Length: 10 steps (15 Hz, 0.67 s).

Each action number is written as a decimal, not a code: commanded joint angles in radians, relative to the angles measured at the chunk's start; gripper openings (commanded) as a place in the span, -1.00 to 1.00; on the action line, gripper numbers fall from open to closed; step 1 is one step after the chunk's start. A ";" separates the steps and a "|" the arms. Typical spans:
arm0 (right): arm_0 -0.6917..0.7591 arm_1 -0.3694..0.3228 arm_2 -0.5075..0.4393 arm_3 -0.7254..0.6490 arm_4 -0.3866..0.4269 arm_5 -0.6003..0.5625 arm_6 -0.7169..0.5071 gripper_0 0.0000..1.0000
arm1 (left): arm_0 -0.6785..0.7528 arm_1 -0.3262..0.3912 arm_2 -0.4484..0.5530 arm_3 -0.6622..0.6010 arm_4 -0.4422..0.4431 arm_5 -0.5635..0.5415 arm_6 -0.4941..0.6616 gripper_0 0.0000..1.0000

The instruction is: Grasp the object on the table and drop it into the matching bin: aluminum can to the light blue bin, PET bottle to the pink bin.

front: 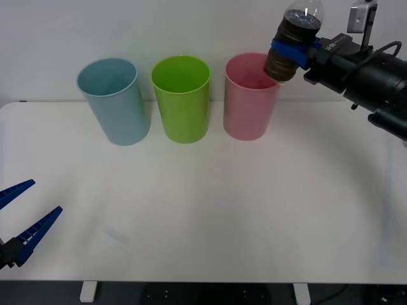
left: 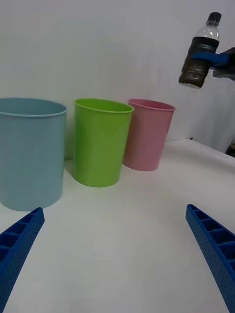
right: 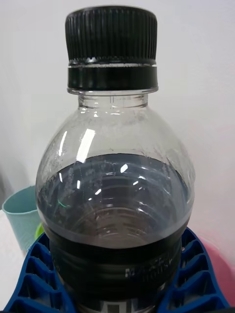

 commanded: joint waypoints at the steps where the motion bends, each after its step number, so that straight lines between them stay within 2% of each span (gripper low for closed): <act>1: -0.090 0.031 0.013 0.112 0.030 0.003 0.019 -1.00 | 0.000 0.000 0.000 0.000 0.000 0.000 0.000 1.00; 4: -0.167 0.080 0.014 0.222 0.086 0.033 0.038 -1.00 | 0.000 0.000 0.000 0.000 0.000 0.000 0.000 1.00; 10: -0.259 0.174 0.021 0.360 0.177 0.148 0.069 -1.00 | 0.000 0.000 0.000 0.000 0.000 0.000 0.000 1.00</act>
